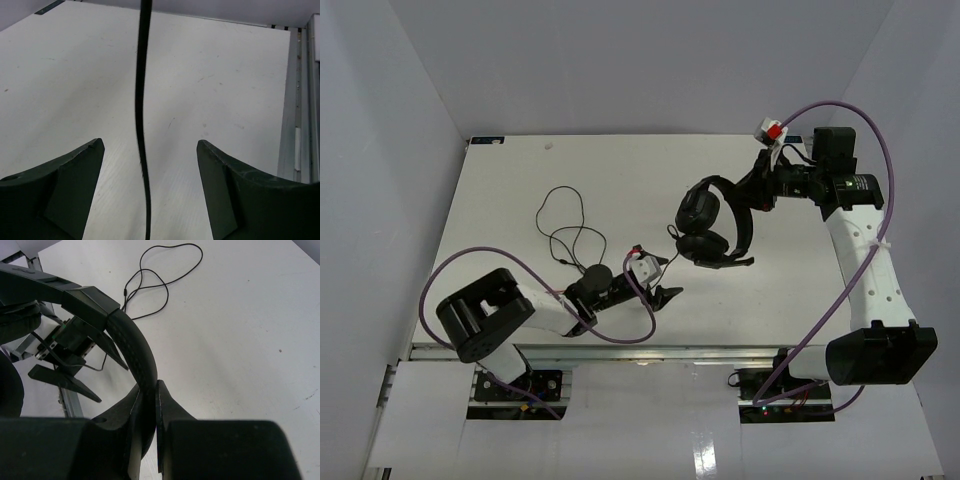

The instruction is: Wrap the headphones

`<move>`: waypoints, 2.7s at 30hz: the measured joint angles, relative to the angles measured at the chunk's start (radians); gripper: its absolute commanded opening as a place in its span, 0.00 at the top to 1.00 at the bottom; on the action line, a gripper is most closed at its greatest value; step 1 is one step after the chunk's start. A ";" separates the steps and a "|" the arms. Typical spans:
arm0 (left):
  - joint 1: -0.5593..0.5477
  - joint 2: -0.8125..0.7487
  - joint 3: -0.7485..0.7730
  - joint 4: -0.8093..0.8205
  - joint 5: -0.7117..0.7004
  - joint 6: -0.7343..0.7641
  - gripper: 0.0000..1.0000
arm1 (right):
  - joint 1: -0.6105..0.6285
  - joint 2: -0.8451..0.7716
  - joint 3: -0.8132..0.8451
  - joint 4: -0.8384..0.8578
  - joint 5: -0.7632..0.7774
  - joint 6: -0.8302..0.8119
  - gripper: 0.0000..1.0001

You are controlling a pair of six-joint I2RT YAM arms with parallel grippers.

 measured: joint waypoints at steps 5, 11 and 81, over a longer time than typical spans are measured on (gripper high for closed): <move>-0.067 0.042 0.045 0.053 -0.043 -0.002 0.44 | -0.005 -0.017 0.000 0.002 0.027 0.027 0.92; -0.083 0.014 -0.016 0.084 -0.127 -0.009 0.42 | -0.026 -0.020 0.000 0.031 0.056 0.070 0.92; -0.343 -0.289 0.225 -0.627 -0.172 -0.224 1.00 | 0.263 0.041 -0.035 0.340 0.877 0.439 0.92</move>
